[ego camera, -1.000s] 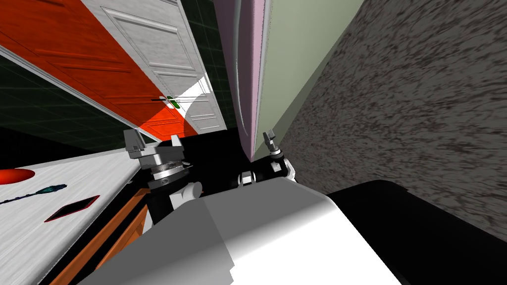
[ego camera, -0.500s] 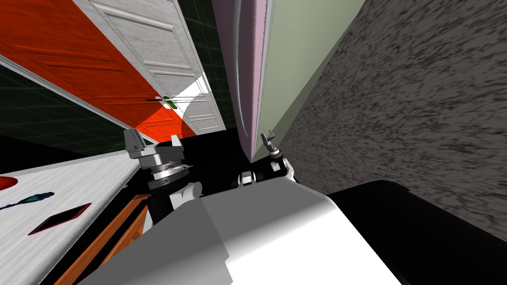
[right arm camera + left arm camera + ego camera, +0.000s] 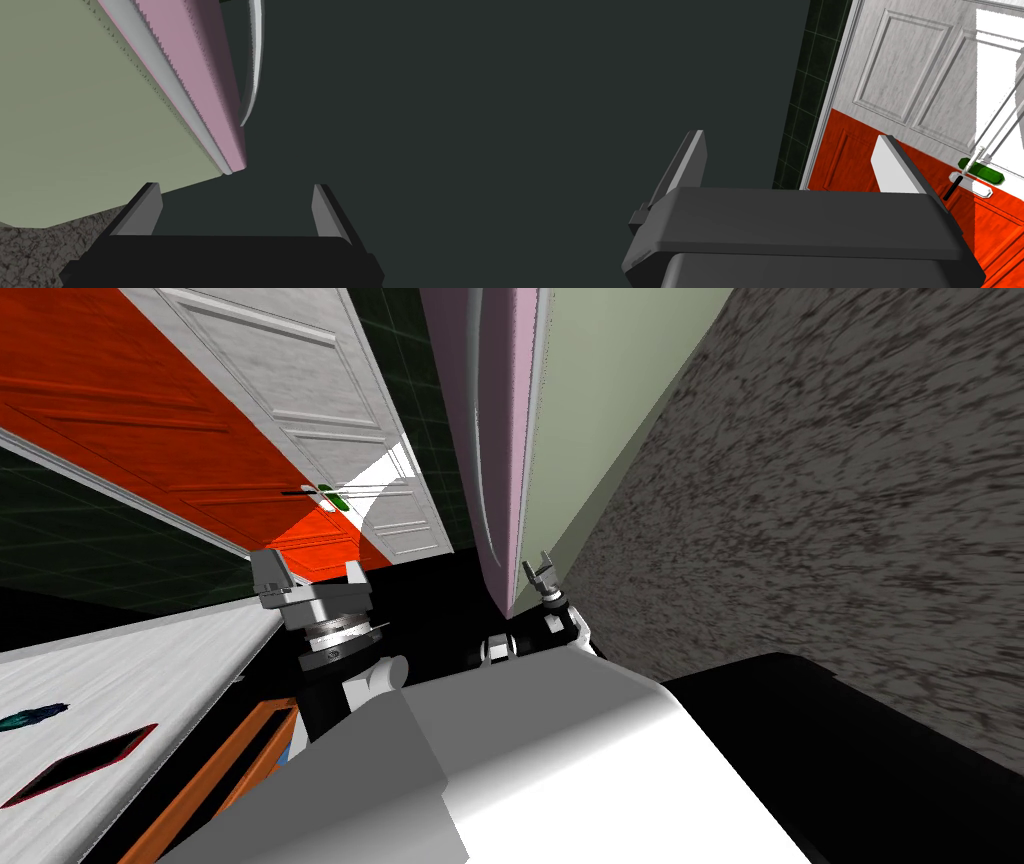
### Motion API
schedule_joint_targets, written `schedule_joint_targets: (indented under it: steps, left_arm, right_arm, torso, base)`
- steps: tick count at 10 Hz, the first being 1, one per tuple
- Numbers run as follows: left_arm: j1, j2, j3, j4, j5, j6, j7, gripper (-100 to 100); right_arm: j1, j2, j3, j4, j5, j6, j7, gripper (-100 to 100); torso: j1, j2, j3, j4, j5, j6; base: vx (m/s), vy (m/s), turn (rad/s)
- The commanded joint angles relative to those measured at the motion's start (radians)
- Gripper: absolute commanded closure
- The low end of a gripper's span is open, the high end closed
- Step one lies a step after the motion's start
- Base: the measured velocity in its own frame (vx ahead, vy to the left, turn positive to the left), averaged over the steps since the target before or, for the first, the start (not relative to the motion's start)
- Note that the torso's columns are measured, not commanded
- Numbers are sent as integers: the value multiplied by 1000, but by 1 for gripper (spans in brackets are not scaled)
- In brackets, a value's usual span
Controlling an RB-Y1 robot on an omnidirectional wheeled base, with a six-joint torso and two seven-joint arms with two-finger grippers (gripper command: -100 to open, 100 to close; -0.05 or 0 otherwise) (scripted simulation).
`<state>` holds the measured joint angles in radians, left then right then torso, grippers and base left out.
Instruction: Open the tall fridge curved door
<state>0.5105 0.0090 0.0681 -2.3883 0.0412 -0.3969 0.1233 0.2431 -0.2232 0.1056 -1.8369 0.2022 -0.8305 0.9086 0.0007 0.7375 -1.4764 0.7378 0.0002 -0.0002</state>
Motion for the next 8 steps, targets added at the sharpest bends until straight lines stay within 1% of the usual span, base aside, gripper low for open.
schedule_joint_targets:
  steps: [1, 3, 4, 6, 7, 8]
  left_arm:
    - [0, 0, 0, 0, 0, 0, 0, 0]
    - [0, 0, 0, 0, 0, 0, 0, 0]
    - [0, 0, 0, 0, 0, 0, 0, 0]
    - [0, 0, 0, 0, 0, 0, 0, 0]
    - [0, 0, 0, 0, 0, 0, 0, 0]
    - [0, 0, 0, 0, 0, 0, 0, 0]
  right_arm:
    - [-20, -2, 4, 43, 12, -26, 77, -100]
    - [-20, -2, 4, 43, 12, -26, 130, -100]
    - [-37, -2, 8, 83, 23, -48, 161, -100]
    - [-37, -2, 8, 83, 23, -48, 213, -100]
    - [-54, -2, 11, 124, 35, -70, 243, -100]
    - [-54, -2, 11, 124, 35, -70, 271, -100]
  torso:
    - [-1, 2, 1, 0, 0, 0]
    - [0, 0, 0, 0, 0, 0]
    - [-1, 2, 1, 0, 0, 0]
    - [0, 0, 0, 0, 0, 0]
    - [-1, 1, 1, 0, 0, 0]
    - [-1, -1, 0, 0, 0, 0]
  base:
    - [56, 33, -104]
    - [43, 30, -28]
    - [46, 36, -101]
    - [38, 35, -34]
    - [64, 38, -110]
    - [63, 39, -69]
